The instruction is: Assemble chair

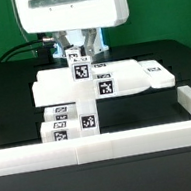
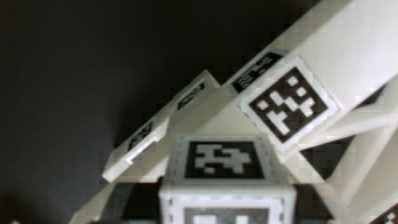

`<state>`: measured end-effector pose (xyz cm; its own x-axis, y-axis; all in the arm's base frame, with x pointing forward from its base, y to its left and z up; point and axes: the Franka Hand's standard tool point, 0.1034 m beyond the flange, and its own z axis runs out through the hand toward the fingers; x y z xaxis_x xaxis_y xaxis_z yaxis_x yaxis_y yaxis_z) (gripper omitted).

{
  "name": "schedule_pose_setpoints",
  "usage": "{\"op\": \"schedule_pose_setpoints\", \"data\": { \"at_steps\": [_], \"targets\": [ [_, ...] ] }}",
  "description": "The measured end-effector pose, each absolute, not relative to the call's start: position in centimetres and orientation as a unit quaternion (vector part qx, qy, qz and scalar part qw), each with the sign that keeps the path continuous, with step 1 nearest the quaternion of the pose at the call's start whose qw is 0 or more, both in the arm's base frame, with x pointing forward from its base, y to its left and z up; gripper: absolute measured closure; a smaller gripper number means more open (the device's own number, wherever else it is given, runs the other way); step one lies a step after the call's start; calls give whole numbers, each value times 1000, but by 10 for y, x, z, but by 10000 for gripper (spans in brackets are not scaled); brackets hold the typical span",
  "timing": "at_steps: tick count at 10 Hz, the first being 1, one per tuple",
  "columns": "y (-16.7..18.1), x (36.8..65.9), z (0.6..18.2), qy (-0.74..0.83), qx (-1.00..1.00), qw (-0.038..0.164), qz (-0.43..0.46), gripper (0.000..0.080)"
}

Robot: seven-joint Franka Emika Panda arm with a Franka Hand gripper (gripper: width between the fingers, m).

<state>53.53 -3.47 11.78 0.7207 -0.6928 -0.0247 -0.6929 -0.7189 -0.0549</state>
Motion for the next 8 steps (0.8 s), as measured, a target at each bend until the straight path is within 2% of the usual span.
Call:
{"op": "schedule_pose_setpoints", "data": {
  "at_steps": [5,7,8],
  "targets": [
    [-31,536,118,520,-853,41,9,515],
    [-30,536,118,522,-852,40,9,515],
    [-30,536,118,509,-860,40,9,280]
  ]
}}
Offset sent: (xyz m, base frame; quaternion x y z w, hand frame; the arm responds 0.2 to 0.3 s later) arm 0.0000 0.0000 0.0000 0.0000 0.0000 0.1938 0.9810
